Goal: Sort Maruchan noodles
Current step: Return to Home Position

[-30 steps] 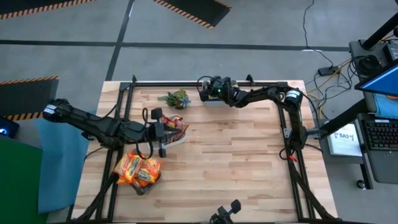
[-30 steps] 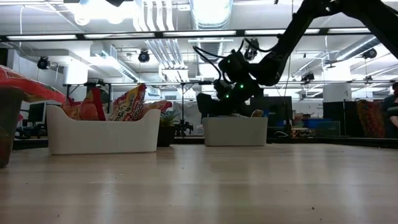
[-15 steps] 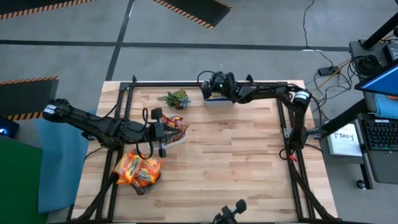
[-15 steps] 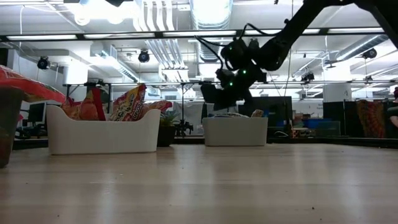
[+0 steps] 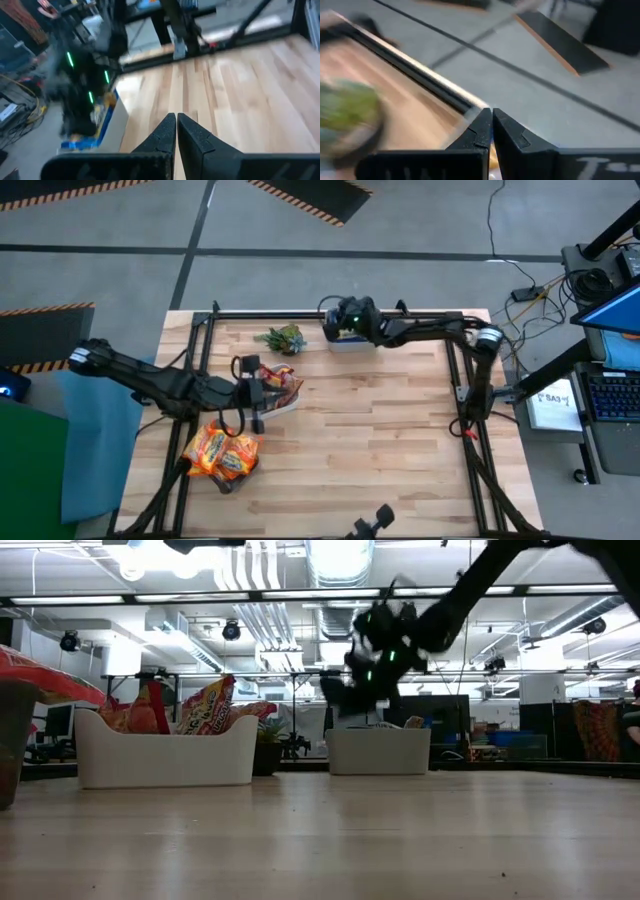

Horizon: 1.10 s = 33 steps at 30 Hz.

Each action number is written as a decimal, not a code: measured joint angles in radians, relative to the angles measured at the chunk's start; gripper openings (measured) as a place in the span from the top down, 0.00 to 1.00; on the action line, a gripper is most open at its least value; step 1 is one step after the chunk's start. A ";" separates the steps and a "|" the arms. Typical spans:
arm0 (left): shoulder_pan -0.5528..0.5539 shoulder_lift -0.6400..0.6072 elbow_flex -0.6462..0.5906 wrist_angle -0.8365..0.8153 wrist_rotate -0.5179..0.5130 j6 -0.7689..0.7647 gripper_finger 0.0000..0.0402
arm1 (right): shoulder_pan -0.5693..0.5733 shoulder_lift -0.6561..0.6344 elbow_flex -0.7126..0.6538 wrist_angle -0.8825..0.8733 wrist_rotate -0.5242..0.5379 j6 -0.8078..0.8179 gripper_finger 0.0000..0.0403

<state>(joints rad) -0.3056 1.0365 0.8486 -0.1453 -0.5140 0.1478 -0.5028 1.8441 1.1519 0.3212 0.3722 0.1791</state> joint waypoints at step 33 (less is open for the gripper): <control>-0.080 -1.029 -0.633 0.152 -0.027 0.060 1.00 | 0.030 -1.492 -1.138 0.390 -0.845 -0.161 0.98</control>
<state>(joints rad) -0.3858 0.0077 0.2158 0.0068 -0.5411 0.2081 -0.4732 0.3526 0.0141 0.7107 -0.4726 0.0179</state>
